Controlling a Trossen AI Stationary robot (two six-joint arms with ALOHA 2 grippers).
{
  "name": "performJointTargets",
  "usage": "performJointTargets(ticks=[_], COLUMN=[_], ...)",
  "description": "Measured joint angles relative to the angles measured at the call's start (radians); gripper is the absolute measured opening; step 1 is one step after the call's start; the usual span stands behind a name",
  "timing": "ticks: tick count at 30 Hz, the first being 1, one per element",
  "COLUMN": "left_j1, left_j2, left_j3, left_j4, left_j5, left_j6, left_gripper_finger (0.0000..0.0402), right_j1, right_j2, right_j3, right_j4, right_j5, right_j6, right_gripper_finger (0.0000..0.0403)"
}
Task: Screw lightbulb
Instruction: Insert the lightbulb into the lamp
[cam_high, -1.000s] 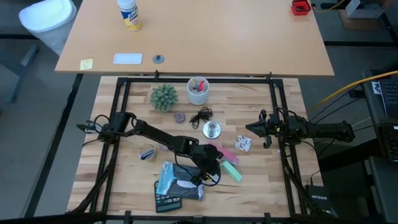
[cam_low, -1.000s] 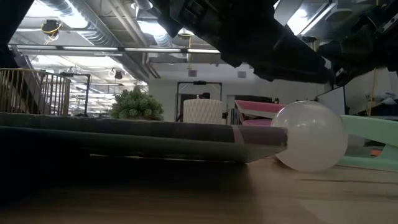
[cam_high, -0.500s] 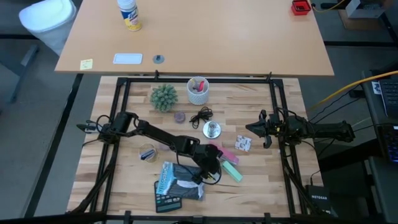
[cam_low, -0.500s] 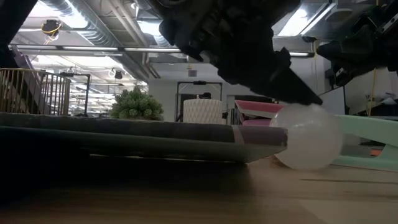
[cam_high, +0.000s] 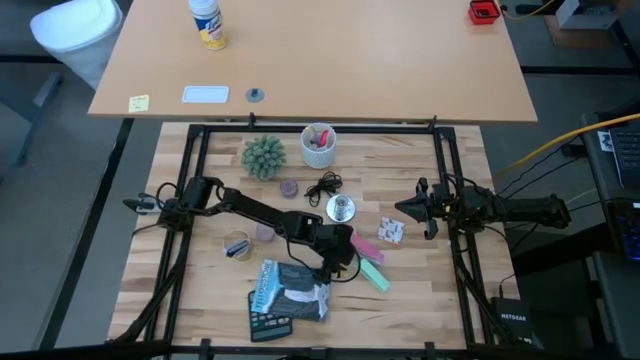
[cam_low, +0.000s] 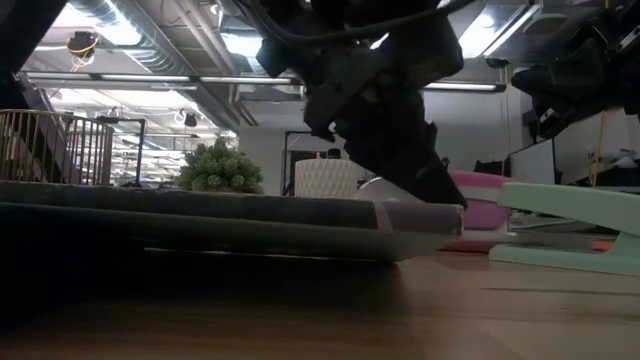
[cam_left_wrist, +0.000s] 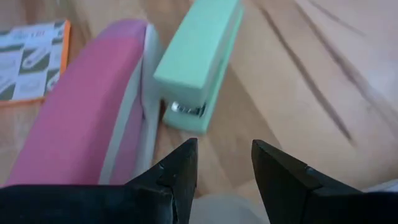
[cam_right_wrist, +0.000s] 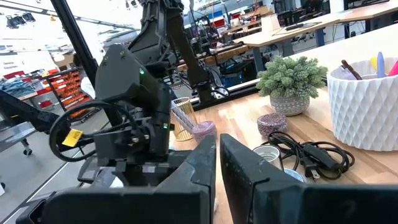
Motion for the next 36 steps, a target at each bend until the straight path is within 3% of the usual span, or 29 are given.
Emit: performJointTargets(ticks=[5,12,21,26,30,36], left_j1=[0.018,0.022,0.019,0.005,-0.013,-0.029], left_j2=[-0.022,-0.145,-0.278,-0.278,-0.254,-0.213], left_j3=[0.000,0.000,0.000,0.000,0.000,0.000], left_j4=[-0.013,-0.053,-0.274,-0.409,-0.515,-0.510], left_j5=[-0.008,-0.024,-0.057,-0.078,-0.152,-0.241], left_j6=[-0.033,-0.043,-0.048,-0.018,0.060,0.157], left_gripper_finger=[0.0143,0.0143,0.0143,0.0143,0.0143,0.0143], right_j1=[0.000,0.000,0.000,0.000,0.000,0.000], right_j2=[0.000,0.000,0.000,0.000,0.000,0.000], right_j3=[0.000,0.000,0.000,0.000,0.000,0.000], right_j4=[-0.001,-0.001,-0.002,-0.003,-0.004,-0.004], right_j5=[0.000,0.000,-0.001,-0.008,-0.016,-0.016], right_j6=[0.000,0.000,0.000,0.000,0.000,0.000], right_gripper_finger=[0.0028,0.0028,0.0028,0.0028,0.0028,0.0028])
